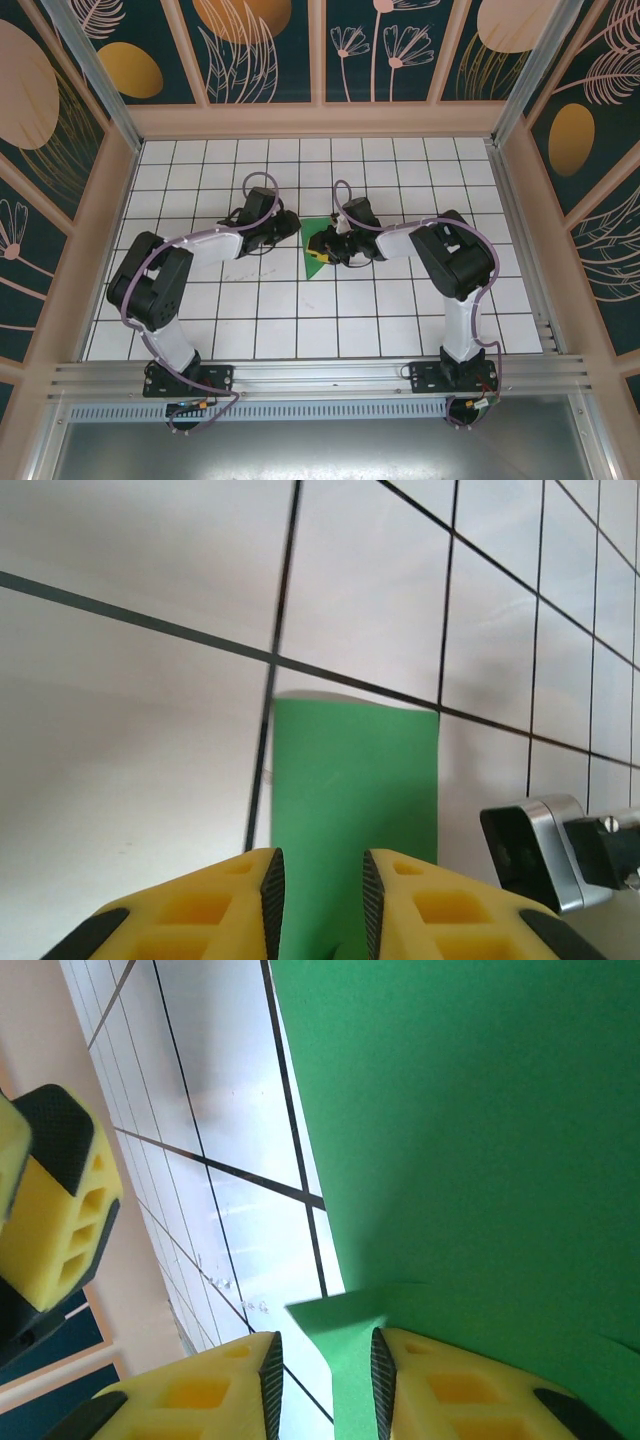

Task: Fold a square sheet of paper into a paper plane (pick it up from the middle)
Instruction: Third fold the triangle at the center of the table.

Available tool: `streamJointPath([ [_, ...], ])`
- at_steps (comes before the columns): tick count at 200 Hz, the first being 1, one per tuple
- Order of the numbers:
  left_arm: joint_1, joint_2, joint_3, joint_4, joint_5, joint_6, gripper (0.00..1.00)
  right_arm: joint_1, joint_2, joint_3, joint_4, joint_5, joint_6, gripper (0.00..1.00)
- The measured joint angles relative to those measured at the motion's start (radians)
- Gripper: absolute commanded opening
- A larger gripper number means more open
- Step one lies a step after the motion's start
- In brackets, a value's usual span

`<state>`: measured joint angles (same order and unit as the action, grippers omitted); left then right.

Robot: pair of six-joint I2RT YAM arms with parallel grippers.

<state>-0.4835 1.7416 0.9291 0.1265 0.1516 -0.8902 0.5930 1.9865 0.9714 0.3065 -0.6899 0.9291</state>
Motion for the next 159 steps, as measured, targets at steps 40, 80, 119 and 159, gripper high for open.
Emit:
streamJointPath([
  [40,0.006,-0.004,-0.050,0.006,0.021,-0.007,0.22,0.000,0.000,0.000,-0.005,0.004,-0.008,0.26],
  [80,0.003,-0.004,-0.086,0.059,0.102,-0.006,0.13,0.005,0.000,0.002,-0.039,0.041,-0.027,0.11],
  [119,-0.027,-0.004,-0.117,0.112,0.166,-0.002,0.05,0.011,0.000,0.012,-0.079,0.077,-0.047,0.02],
  [159,-0.052,0.008,-0.123,0.135,0.200,-0.002,0.00,0.018,0.000,0.029,-0.117,0.093,-0.061,0.00],
])
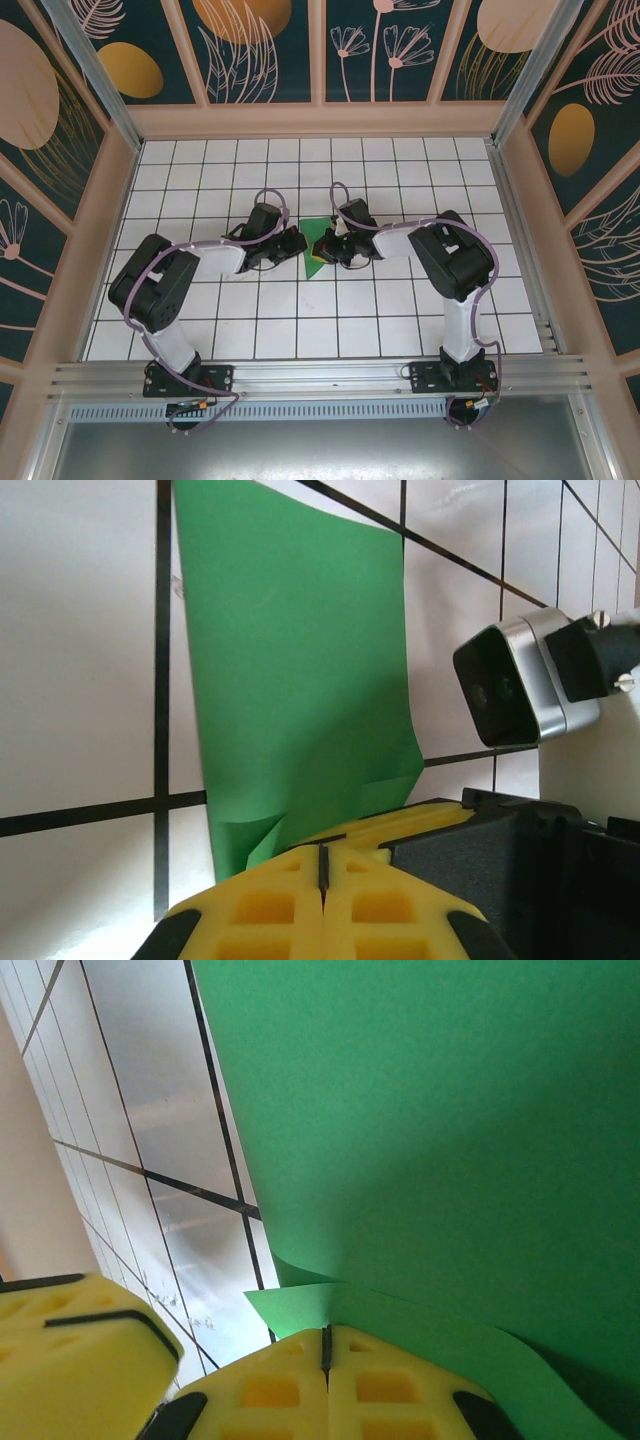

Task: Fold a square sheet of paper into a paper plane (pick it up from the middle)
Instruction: Third fold the triangle at the center of the table.

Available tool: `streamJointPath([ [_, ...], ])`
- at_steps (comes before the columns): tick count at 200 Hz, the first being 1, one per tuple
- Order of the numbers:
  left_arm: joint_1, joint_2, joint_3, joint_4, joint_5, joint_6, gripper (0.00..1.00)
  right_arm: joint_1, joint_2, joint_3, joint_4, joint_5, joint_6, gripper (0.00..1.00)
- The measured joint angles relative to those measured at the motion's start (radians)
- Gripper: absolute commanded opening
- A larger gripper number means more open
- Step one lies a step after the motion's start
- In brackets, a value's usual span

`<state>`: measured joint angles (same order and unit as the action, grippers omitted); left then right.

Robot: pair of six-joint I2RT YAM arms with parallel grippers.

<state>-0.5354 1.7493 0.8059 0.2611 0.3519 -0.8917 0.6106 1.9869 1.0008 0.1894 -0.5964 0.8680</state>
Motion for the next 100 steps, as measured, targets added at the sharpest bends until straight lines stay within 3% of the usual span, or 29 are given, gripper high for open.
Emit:
streamJointPath([
  [100,-0.011,0.082,0.024,-0.019,-0.005,0.023,0.00,0.005,0.000,0.010,-0.021,0.011,-0.007,0.00],
])
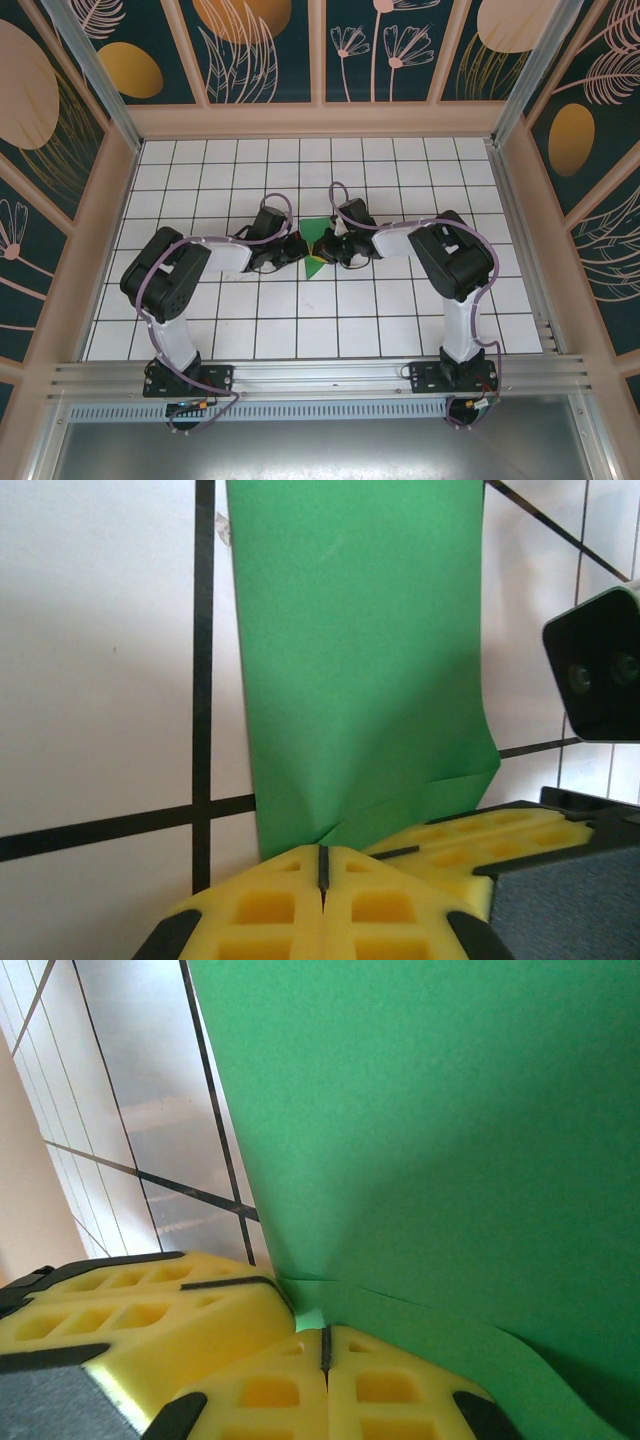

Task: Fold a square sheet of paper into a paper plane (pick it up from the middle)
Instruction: Third fold the triangle at the center of the table.

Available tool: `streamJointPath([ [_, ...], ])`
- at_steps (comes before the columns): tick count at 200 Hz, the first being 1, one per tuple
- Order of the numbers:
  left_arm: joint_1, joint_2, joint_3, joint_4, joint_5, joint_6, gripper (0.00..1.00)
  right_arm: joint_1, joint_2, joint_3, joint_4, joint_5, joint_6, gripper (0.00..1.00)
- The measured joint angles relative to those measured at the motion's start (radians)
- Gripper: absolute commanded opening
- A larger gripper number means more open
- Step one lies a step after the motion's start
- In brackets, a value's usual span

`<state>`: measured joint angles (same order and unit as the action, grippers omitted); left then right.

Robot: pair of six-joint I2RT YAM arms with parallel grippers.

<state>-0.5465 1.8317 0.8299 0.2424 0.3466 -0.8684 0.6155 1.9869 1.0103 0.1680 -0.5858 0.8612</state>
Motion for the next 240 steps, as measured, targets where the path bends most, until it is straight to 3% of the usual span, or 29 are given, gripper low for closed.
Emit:
streamJointPath([
  [240,-0.021,0.014,0.056,-0.104,-0.077,0.106,0.00,-0.052,-0.109,-0.079,-0.028,0.105,-0.110,0.00],
])
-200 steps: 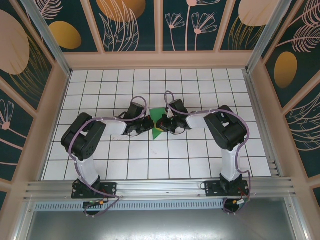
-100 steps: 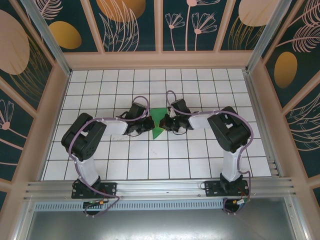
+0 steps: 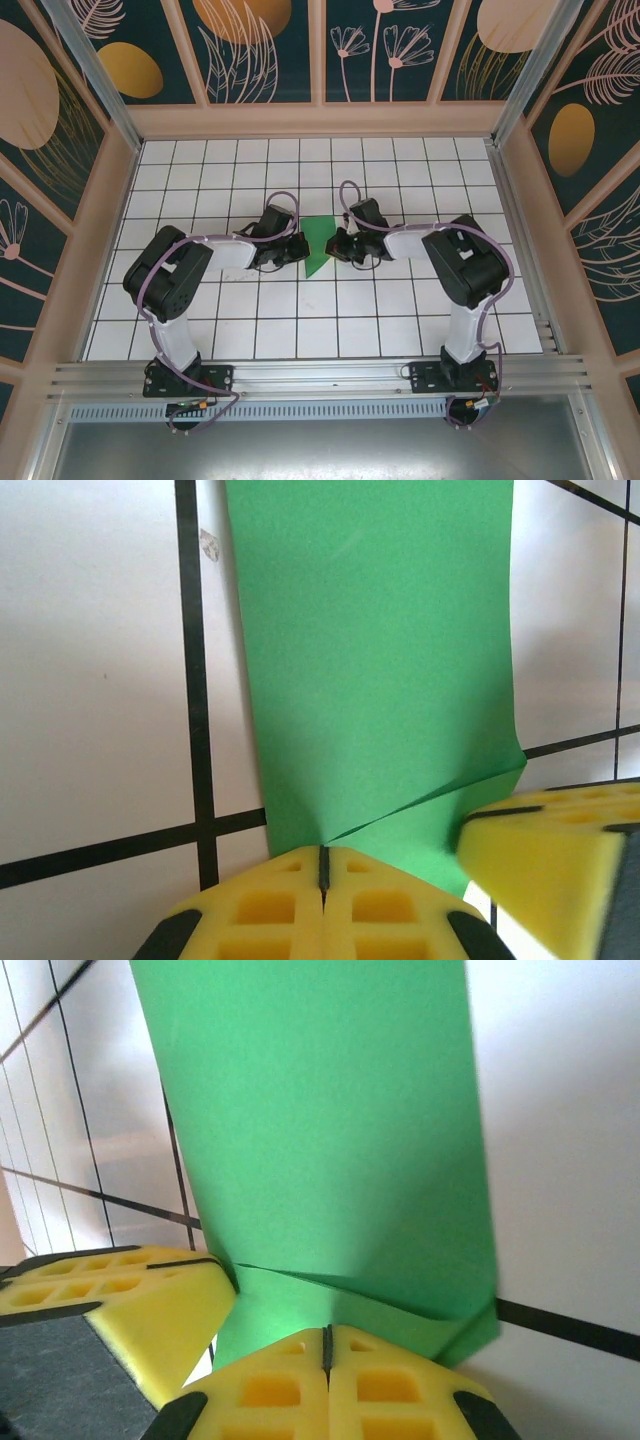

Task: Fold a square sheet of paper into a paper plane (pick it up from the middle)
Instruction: Third fold the triangle at the center of the table.

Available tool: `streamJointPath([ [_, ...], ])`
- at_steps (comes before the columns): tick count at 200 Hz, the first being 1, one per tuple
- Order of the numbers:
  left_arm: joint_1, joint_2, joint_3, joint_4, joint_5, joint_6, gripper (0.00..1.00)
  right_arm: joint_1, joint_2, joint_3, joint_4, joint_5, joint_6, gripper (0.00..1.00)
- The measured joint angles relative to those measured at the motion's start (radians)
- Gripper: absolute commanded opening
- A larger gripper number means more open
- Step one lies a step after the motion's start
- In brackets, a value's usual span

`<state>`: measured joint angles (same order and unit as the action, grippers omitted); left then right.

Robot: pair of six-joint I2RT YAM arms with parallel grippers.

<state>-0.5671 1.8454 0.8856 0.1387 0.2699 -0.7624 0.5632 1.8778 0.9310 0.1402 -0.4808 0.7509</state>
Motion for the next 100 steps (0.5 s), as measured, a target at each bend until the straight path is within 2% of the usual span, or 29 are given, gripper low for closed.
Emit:
streamJointPath([
  [50,-0.002,0.003,0.014,-0.017,-0.012,0.025,0.00,-0.008,-0.035,0.001,-0.011,0.007,-0.061,0.00],
  [100,-0.002,0.017,0.054,-0.061,-0.033,0.100,0.00,-0.005,0.016,0.023,-0.018,-0.016,-0.085,0.00],
])
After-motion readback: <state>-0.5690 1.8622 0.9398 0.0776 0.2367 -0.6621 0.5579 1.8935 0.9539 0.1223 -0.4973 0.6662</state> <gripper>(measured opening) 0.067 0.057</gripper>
